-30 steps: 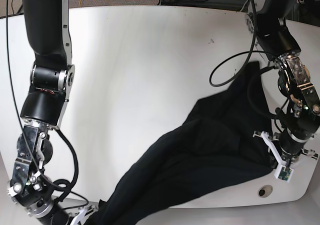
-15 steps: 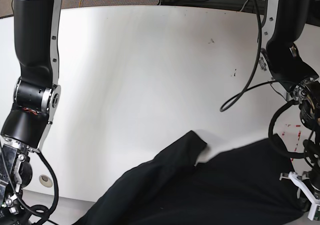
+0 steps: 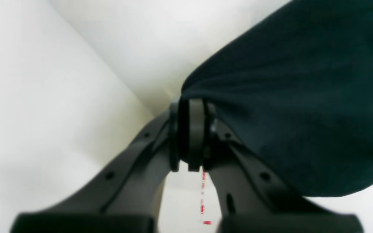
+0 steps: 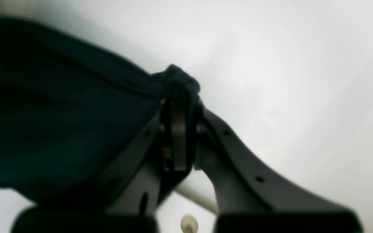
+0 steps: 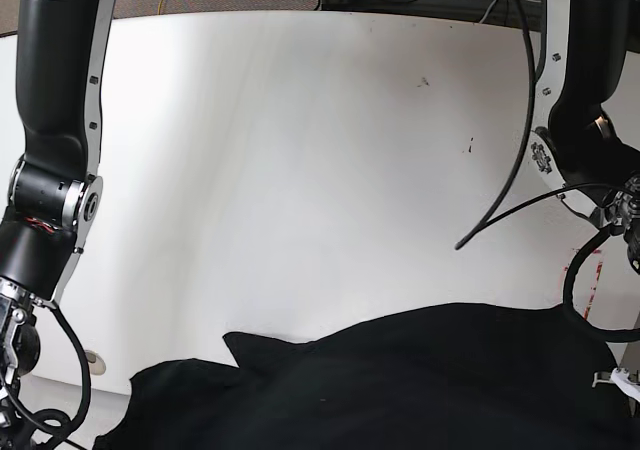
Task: Layout the t-shirt on the table in an organized manner, then fold the t-shirt properly
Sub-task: 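Lift the crumpled shirt with both grippers and pull its ends apart, then drag the stretched shirt across the table with both grippers, spreading it flat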
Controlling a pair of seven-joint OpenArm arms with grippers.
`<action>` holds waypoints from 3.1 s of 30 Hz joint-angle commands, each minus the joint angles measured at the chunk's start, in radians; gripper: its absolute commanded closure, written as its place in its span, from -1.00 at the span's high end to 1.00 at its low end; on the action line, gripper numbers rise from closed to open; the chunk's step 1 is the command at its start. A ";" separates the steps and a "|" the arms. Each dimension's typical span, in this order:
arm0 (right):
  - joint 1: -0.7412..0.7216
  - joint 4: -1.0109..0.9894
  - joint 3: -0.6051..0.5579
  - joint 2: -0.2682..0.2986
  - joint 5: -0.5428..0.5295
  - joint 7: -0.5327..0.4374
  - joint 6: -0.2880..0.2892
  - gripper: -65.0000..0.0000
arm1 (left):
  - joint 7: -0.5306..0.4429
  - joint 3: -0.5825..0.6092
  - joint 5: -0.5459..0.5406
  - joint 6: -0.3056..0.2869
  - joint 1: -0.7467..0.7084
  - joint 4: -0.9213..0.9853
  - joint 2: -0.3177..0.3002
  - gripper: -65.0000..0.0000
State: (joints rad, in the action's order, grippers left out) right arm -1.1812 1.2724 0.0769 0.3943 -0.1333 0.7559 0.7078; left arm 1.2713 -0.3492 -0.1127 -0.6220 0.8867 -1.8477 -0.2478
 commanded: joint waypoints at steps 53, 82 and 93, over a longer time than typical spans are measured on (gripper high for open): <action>1.346 0.620 0.275 -0.176 -0.006 0.064 -0.010 -1.00 | -0.241 -0.307 0.006 -0.076 -1.154 -0.080 0.084 -0.97; 1.533 0.631 0.314 -0.173 -0.006 0.064 -0.010 -1.00 | -0.336 -0.313 0.012 -0.076 -1.290 -0.020 0.014 -0.96; 1.532 0.631 0.335 -0.173 -0.006 0.064 -0.010 -1.00 | -0.331 -0.291 0.012 -0.076 -1.253 -0.020 0.018 -0.95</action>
State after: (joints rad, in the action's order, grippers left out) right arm 0.3546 1.8839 0.4057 0.2085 -0.1383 0.8337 0.7071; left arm 0.9493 -0.6456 -0.1078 -0.7078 -0.3882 -1.8511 -0.2119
